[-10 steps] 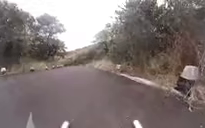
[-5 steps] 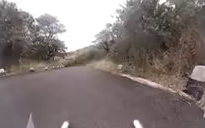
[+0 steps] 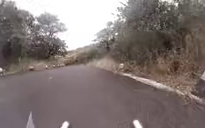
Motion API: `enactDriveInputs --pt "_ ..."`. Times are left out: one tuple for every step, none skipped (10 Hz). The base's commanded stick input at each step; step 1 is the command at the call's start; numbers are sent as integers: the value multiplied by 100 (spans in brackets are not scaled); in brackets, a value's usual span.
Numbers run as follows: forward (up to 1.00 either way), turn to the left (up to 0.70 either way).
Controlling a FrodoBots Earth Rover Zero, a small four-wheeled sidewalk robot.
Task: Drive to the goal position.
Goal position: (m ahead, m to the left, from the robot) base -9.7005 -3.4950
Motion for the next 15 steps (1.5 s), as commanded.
enactDriveInputs --pt "50 -36" --pt "50 -47" --pt "50 -43" --pt "50 -32" --pt "50 -20" --pt "50 -9" --pt "50 0" --pt "50 0" --pt "27 0" --pt "0 -21" --pt "0 -50" --pt "0 -50" --pt "0 -50" --pt "0 -50" --pt "0 -50"
